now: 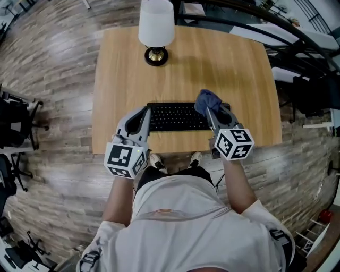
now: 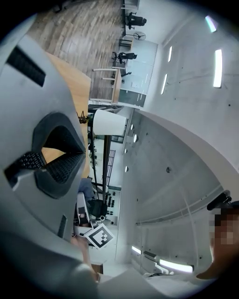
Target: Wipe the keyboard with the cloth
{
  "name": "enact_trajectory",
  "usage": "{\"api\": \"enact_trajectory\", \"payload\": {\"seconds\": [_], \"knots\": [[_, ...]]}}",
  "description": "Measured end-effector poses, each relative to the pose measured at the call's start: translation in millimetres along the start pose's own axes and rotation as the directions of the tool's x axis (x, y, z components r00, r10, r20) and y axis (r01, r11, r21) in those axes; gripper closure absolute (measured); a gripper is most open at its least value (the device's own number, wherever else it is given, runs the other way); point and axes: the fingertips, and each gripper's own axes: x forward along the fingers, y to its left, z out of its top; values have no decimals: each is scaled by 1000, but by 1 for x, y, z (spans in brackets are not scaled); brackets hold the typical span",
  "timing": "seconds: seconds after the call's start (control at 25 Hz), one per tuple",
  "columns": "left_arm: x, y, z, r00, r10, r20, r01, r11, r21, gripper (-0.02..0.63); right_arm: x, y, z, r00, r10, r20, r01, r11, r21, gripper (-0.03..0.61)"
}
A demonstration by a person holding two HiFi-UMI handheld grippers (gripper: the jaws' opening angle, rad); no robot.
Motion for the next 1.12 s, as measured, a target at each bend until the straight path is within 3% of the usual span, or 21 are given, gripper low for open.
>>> {"api": "enact_trajectory", "payload": {"seconds": [0.2,0.32,0.44,0.72,1.12], "knots": [[-23,33,-16,997,76,-20,-77,997,-20,600,69,59,-43,975,175,-137,-168,984,62,446],[-35,44,-28,993,114,-43,-115,993,-30,598,107,94,-74,940,265,-216,-239,961,140,446],[-50,52,-43,986,155,-67,-158,986,-52,600,137,123,-111,900,320,-296,-252,936,246,446],[-69,70,-58,976,192,-103,-200,977,-71,598,187,157,-172,838,288,-463,-188,950,251,446],[-57,51,-60,974,183,-133,-192,980,-60,598,193,123,-187,846,266,-461,-162,954,253,445]]}}
